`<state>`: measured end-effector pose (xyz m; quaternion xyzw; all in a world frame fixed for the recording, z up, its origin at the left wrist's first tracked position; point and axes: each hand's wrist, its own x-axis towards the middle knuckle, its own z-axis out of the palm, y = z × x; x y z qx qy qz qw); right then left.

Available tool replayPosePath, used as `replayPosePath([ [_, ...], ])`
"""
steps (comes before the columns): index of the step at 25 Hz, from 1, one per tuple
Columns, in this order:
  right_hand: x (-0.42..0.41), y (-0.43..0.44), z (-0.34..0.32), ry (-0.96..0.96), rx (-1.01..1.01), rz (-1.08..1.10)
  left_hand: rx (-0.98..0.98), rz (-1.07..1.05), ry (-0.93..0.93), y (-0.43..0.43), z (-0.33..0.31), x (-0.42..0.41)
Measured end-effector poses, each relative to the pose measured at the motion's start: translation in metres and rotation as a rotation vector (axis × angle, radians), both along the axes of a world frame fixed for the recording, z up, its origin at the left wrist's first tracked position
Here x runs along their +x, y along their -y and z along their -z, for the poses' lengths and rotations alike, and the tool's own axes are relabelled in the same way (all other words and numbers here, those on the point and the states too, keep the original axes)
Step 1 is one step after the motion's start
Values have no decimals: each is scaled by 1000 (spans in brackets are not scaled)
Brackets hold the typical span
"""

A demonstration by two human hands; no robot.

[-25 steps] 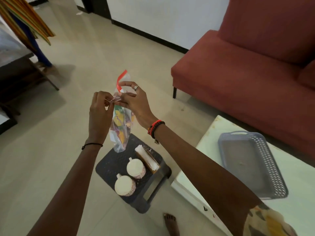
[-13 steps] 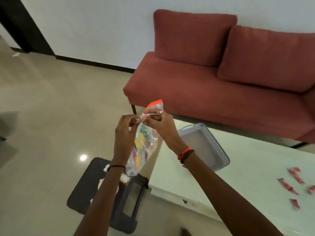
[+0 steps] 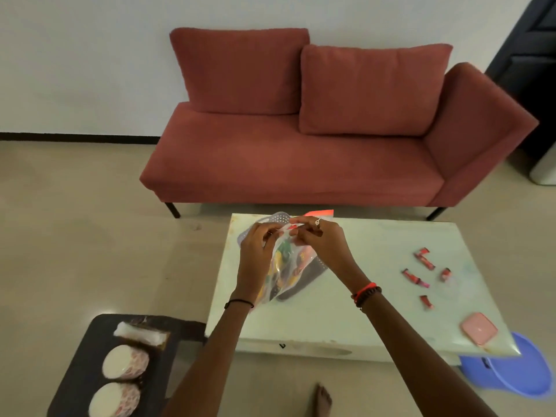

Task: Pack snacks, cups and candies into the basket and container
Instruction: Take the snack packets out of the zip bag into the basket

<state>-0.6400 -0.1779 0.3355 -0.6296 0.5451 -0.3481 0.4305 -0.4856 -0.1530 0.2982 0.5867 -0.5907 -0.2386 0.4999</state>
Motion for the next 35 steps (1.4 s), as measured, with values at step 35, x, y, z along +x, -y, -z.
replayPosePath([
  [35,-129,29,24,-84,-112,95,-83,-88,44,31,-38,-51],
])
